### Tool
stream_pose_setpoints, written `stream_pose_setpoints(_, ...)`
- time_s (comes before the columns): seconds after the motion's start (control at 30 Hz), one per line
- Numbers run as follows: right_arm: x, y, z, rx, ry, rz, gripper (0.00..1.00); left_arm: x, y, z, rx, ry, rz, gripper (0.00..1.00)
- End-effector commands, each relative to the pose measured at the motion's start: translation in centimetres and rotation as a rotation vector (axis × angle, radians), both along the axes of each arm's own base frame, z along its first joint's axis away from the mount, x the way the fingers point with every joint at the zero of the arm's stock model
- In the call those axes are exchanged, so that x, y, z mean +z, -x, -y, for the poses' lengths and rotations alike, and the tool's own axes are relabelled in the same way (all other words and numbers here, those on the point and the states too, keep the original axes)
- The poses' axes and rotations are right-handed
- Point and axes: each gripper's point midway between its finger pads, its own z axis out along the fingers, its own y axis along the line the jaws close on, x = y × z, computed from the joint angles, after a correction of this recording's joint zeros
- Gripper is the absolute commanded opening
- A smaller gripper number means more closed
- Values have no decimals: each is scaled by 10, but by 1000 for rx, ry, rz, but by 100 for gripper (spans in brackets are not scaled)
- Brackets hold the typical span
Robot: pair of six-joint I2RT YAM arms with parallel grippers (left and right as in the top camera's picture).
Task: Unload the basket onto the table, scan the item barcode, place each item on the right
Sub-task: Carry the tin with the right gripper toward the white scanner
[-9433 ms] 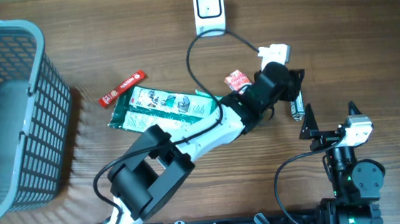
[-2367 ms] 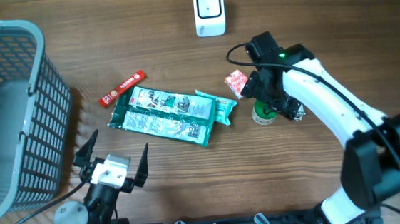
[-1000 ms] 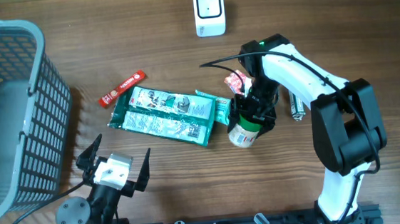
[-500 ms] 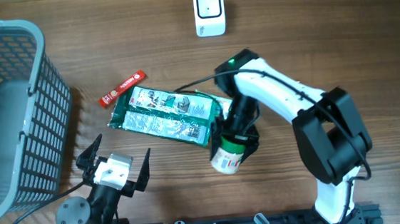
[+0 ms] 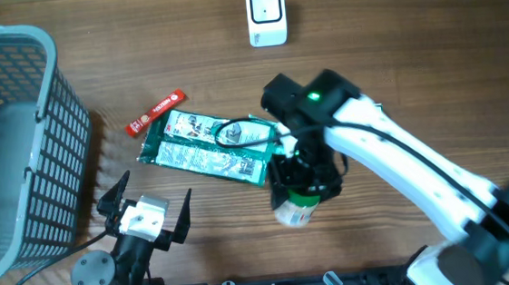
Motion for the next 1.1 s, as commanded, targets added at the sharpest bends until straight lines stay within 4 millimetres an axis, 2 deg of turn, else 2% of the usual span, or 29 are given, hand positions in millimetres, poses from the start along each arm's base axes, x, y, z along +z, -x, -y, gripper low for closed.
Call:
stream_pose_setpoints(0.0, 10, -83, 39, -167, 238, 479, 49, -2, 0, 1, -10, -1, -1, 100)
stream_pose_setpoints(0.07, 22, -125, 44, -242, 283, 693, 46, -2, 0, 1, -10, -1, -1, 100)
stream_pose_setpoints(0.13, 35, -170, 40, -298, 292, 906, 42, -2, 0, 1, -10, -1, -1, 100)
stream_pose_setpoints(0.23, 44, -228, 25, -285, 297, 1155, 44, -2, 0, 1, -10, -1, -1, 100)
stream_pose_setpoints(0.37, 41, -275, 28, -304, 389, 1302, 46, -2, 0, 1, -10, -1, -1, 100)
stream_pose_setpoints(0.47, 29, -319, 33, -294, 465, 1410, 45, -2, 0, 1, -10, -1, -1, 100)
stream_pose_setpoints(0.6, 21, -370, 33, -259, 489, 1558, 48, -2, 0, 1, -10, -1, -1, 100)
stream_pose_setpoints(0.63, 20, -379, 34, -278, 483, 1595, 52, -2, 0, 1, -10, -1, -2, 100)
stream_pose_setpoints(0.77, 12, -411, 32, -349, 392, 1717, 57, -10, 2, 1, -10, -1, -37, 100)
stream_pose_setpoints(0.9, -6, -425, 19, -349, 269, 1747, 57, -31, 9, 1, -10, -1, -129, 100)
stream_pose_setpoints(0.97, -13, -428, 16, -416, 220, 1742, 57, -47, 16, 1, -10, -1, -199, 100)
stream_pose_setpoints(1.07, -15, -435, 1, -392, 128, 1741, 43, -69, 28, 1, -10, -1, -306, 100)
